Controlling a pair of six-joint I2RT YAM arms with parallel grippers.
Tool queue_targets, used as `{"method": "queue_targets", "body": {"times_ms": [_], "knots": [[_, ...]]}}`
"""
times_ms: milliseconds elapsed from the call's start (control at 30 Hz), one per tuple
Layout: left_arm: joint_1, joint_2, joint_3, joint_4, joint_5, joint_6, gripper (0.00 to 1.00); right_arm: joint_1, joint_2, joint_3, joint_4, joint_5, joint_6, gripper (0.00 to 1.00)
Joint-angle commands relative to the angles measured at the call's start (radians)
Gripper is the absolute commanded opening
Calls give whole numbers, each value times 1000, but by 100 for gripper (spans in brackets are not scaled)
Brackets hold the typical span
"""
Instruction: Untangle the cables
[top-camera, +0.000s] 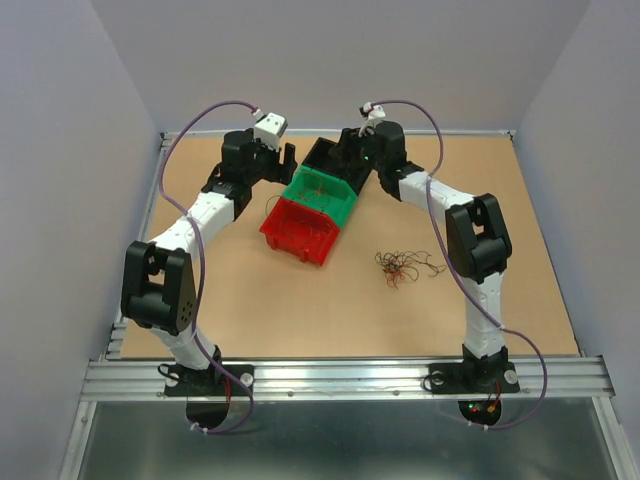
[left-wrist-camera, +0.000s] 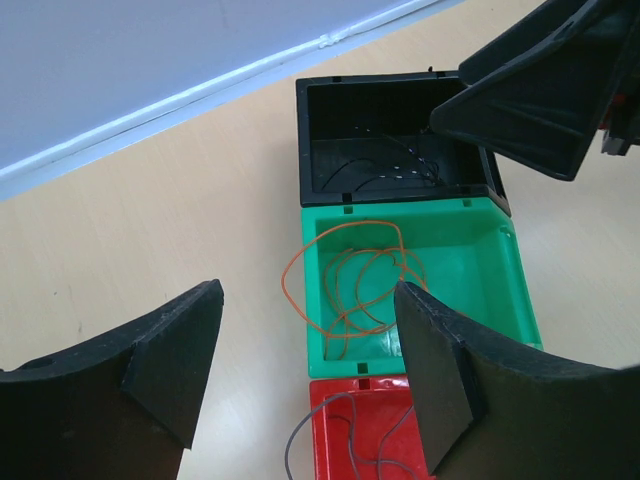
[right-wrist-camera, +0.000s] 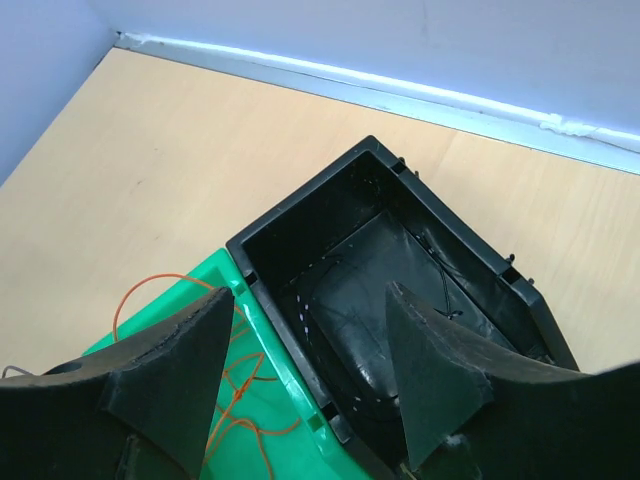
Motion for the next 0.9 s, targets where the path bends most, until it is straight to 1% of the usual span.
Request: {"method": "queue_targets", "body": {"times_ms": [0, 67, 133, 167, 233, 267, 300, 333, 367, 400, 433, 467, 500, 533, 567, 600, 633, 667, 700, 767, 867], "knots": [[-19, -33, 30, 29, -19, 25, 80, 0, -47, -54, 71, 61, -13, 67], [-22, -35, 27, 31, -26, 31, 80, 0, -41, -51, 71, 65, -16, 65], [-25, -35, 27, 31, -30, 31, 80, 2, -37, -45, 60, 61, -16, 58], [-29, -36, 27, 29, -29, 36, 80, 0, -38, -44, 54, 61, -14, 49], [-37, -38, 26, 23, -4, 53, 80, -1, -64, -60, 42, 61, -8, 46], [-49, -41, 22, 17, 19, 65, 80, 0, -83, -97, 40, 64, -4, 48], [-58, -39, 24, 12, 63, 91, 80, 2, -133, -123, 34, 65, -2, 52], [-69, -41, 24, -6, 91, 108, 81, 0, -162, -145, 25, 72, -2, 57], [-83, -35, 27, -21, 117, 126, 81, 0, -193, -164, 13, 78, -4, 66], [-122, -30, 30, -35, 149, 149, 81, 0, -268, -218, -18, 85, -11, 68], [-144, -24, 32, -63, 160, 187, 83, 0, -305, -247, -27, 126, -13, 71], [-163, -18, 30, -74, 175, 209, 83, 0, -354, -287, -33, 154, -14, 76], [-210, -6, 29, -83, 191, 224, 84, 0, -395, -354, -38, 182, -19, 79], [-229, 3, 22, -95, 213, 253, 84, 0, -481, -390, -44, 244, -22, 84], [-255, 14, 22, -100, 220, 264, 85, 0, -518, -418, -52, 274, -25, 90], [-273, 32, 21, -103, 226, 269, 92, -1, -549, -439, -76, 297, -33, 91], [-310, 42, 21, -103, 235, 270, 97, 0, -582, -477, -90, 350, -34, 92], [-325, 60, 21, -103, 247, 271, 98, 0, -636, -493, -113, 377, -36, 92], [-356, 72, 25, -109, 273, 272, 99, 0, -662, -522, -122, 436, -36, 93], [-387, 108, 39, -117, 296, 272, 99, 0, -728, -547, -142, 504, -21, 93], [-466, 135, 47, -120, 300, 281, 99, 0, -793, -602, -145, 643, -2, 94]]}}
